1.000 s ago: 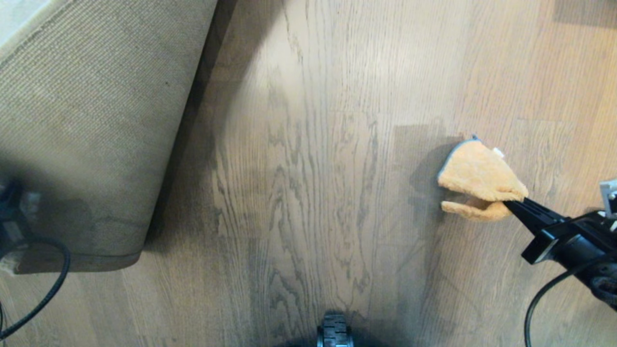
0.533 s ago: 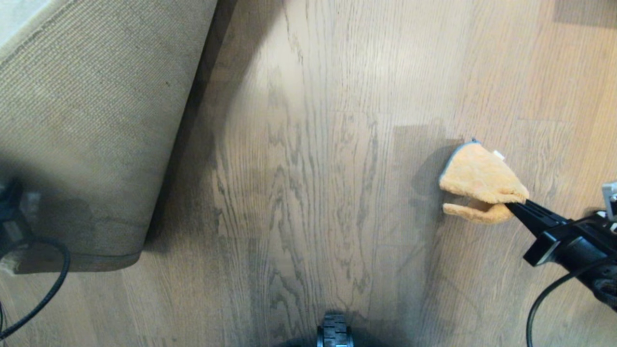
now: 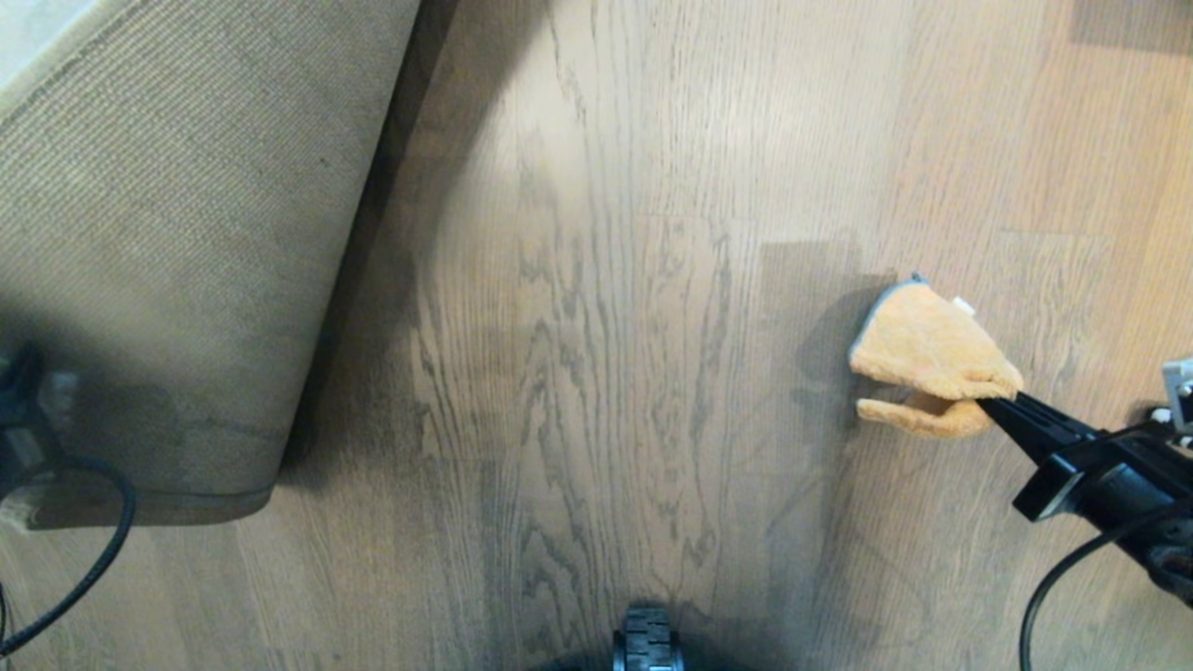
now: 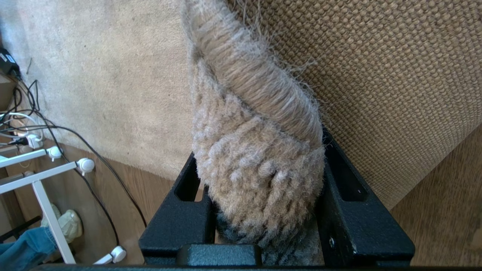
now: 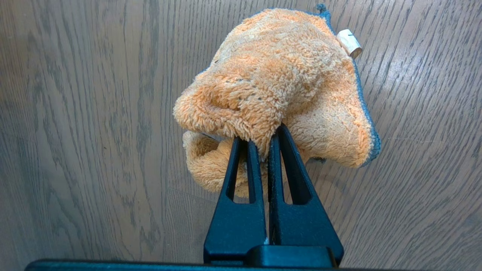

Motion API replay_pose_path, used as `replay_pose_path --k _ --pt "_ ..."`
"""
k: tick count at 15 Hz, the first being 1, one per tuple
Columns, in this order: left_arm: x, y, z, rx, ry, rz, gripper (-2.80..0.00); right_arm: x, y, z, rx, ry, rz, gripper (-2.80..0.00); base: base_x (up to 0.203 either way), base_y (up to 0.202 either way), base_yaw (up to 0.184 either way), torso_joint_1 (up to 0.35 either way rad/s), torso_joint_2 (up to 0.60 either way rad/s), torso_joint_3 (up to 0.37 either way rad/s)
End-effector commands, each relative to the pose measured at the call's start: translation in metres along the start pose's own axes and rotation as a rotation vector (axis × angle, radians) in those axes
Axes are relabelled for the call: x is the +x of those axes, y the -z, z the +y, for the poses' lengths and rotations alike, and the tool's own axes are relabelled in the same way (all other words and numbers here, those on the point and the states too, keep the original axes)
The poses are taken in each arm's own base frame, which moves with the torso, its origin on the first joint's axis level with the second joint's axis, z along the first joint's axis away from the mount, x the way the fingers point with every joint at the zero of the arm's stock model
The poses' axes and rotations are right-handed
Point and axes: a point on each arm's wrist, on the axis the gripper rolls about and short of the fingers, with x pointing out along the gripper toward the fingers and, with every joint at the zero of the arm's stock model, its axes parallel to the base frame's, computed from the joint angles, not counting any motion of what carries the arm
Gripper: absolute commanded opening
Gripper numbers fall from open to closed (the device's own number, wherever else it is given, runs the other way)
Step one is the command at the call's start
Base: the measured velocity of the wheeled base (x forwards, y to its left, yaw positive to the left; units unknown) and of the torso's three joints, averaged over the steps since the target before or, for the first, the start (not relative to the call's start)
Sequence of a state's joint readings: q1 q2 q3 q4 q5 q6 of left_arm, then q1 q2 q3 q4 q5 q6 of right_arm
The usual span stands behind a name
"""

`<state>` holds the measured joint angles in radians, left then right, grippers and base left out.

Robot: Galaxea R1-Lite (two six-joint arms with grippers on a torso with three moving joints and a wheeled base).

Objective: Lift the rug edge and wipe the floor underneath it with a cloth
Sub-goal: Wipe the floor under the carpet with a rag

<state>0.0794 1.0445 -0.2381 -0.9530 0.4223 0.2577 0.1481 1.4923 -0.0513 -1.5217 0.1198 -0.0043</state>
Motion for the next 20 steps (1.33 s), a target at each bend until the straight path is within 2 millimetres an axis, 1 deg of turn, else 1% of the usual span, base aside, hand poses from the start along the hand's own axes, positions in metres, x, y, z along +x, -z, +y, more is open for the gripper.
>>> replay_pose_path --k 1,13,15,20 --pt "0.0001 0.0001 0.0 0.001 -0.003 -0.001 -2.8 0.0 -0.0045 0.0001 -0.006 -0.002 -0.046 -2.8 0.0 0.0 0.0 0.0 0.0 0.0" --pt "-0.0007 0.0024 -0.0004 0.002 -0.001 0.003 -2.8 0.0004 -0.0034 0.0001 -0.005 -0.002 -0.04 -2.8 0.0 0.0 0.0 0.0 0.0 0.0" --pt "-0.0005 0.0026 -0.0006 0.003 -0.001 0.004 -2.8 0.0004 -0.0033 0.0001 -0.005 -0.003 -0.039 -2.8 0.005 0.08 -0.013 0.003 0.0 0.004" --pt "-0.0008 0.0037 -0.0005 0.005 -0.001 0.007 -2.8 0.0004 -0.0034 0.0001 -0.005 -0.003 -0.04 -2.8 0.0 0.175 -0.002 0.003 0.0 0.003"
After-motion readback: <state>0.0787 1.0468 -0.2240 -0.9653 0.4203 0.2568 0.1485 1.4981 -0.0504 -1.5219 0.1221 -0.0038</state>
